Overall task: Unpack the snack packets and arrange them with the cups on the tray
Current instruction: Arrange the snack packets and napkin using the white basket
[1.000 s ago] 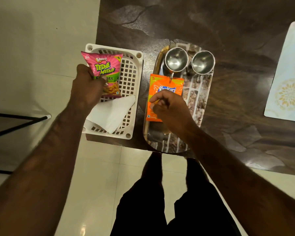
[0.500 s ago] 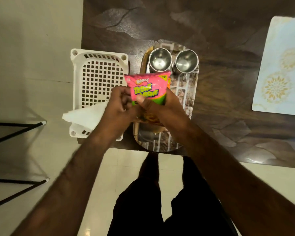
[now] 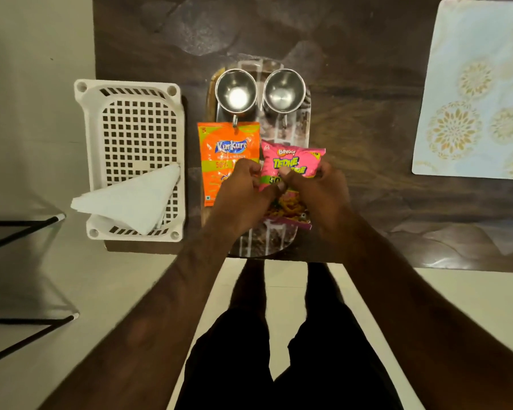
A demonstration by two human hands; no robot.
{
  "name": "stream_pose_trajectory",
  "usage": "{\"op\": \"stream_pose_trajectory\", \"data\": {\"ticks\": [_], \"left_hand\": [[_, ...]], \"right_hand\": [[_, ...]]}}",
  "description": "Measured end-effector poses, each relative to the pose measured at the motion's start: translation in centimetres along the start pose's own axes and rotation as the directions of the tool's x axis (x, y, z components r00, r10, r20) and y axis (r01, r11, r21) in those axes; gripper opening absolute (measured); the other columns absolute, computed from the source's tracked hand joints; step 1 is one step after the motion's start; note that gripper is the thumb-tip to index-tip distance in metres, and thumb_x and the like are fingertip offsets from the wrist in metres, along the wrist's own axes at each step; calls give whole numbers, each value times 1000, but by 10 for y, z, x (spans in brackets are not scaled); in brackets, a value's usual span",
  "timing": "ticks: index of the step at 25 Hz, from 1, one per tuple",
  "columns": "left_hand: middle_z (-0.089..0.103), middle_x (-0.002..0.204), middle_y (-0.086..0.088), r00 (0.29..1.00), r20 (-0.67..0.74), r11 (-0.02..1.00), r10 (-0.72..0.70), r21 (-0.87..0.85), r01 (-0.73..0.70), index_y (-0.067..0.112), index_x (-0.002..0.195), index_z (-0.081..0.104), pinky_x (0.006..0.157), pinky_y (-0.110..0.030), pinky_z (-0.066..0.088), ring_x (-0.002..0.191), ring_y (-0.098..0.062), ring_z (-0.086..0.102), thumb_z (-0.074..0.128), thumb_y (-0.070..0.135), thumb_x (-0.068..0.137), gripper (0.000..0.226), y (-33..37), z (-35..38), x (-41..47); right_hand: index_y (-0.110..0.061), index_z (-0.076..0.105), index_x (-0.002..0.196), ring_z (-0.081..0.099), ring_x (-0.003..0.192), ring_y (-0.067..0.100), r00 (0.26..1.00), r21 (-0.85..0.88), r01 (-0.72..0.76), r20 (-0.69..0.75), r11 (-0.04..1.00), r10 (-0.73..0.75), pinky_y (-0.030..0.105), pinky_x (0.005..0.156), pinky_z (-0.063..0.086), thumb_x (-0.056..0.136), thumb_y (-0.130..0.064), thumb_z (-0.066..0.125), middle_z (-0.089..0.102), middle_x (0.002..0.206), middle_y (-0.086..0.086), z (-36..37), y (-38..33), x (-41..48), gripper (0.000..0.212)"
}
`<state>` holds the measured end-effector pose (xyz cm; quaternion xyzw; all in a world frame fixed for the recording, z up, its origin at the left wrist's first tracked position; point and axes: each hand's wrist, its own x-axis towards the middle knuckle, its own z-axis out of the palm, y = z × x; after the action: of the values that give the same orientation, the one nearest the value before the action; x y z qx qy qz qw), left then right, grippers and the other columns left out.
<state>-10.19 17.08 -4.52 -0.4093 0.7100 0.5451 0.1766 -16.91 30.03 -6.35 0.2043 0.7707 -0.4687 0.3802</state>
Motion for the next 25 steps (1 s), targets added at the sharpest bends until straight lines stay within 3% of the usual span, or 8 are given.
{"op": "stream_pose_trajectory", "data": {"ticks": [4, 6, 8, 14, 17, 20, 25], "left_hand": [[56, 119, -7, 976, -62, 902, 207, 398, -166, 20, 130, 50, 83, -44, 53, 104, -29, 60, 70, 39, 83, 54, 4, -10, 1], [49, 130, -14, 950, -55, 743, 306, 639, -202, 19, 139, 45, 87, -46, 50, 114, -37, 54, 69, 33, 83, 62, 0, -19, 3], [47, 128, -17, 943, -4, 596, 332, 776, -206, 21, 143, 43, 87, -47, 48, 115, -39, 50, 75, 34, 73, 77, -5, -27, 6], [46, 125, -16, 937, 124, 505, 328, 815, -285, 25, 144, 45, 88, -47, 47, 114, -37, 46, 86, 49, 58, 98, -14, -39, 13], [48, 121, -14, 925, 138, 497, 355, 810, -311, 26, 142, 47, 86, -46, 49, 112, -36, 47, 88, 60, 51, 106, -18, -42, 15], [48, 118, -14, 907, 140, 491, 397, 802, -339, 24, 140, 49, 84, -46, 49, 109, -36, 47, 86, 56, 53, 100, -20, -42, 17], [47, 123, -14, 912, 133, 510, 388, 793, -333, 24, 141, 48, 88, -46, 48, 114, -35, 46, 85, 56, 54, 100, -20, -44, 18]], "right_hand": [[-24, 76, 103, 82, 88, 19, 998, -96, 66, 3, 993, -66, 53, 89, 66, 56, -61, 87, 84, 94, -4, -5, -13, 15, 61], [-21, 74, 107, 79, 87, 14, 995, -189, 98, -3, 977, -100, 44, 90, 65, 65, -56, 89, 82, 94, -7, -9, -21, 17, 57], [-21, 71, 114, 73, 85, 8, 991, -264, 120, -27, 957, -132, 32, 86, 59, 76, -47, 91, 76, 93, -13, -11, -25, 19, 51], [-16, 61, 131, 69, 109, 16, 976, -328, 184, -53, 927, -212, 31, 93, 50, 82, -46, 88, 66, 107, -9, -1, -32, 18, 64], [-15, 57, 132, 63, 99, 12, 970, -330, 193, -79, 924, -230, 26, 87, 45, 81, -46, 88, 62, 105, -12, 0, -31, 20, 67], [-14, 54, 131, 60, 96, 9, 957, -332, 219, -109, 917, -268, 27, 85, 45, 81, -46, 89, 62, 107, -12, 4, -27, 22, 69], [-19, 54, 125, 71, 99, 18, 925, -312, 262, -189, 913, -330, 43, 89, 59, 77, -54, 87, 73, 113, -1, 11, -23, 22, 68]]}}
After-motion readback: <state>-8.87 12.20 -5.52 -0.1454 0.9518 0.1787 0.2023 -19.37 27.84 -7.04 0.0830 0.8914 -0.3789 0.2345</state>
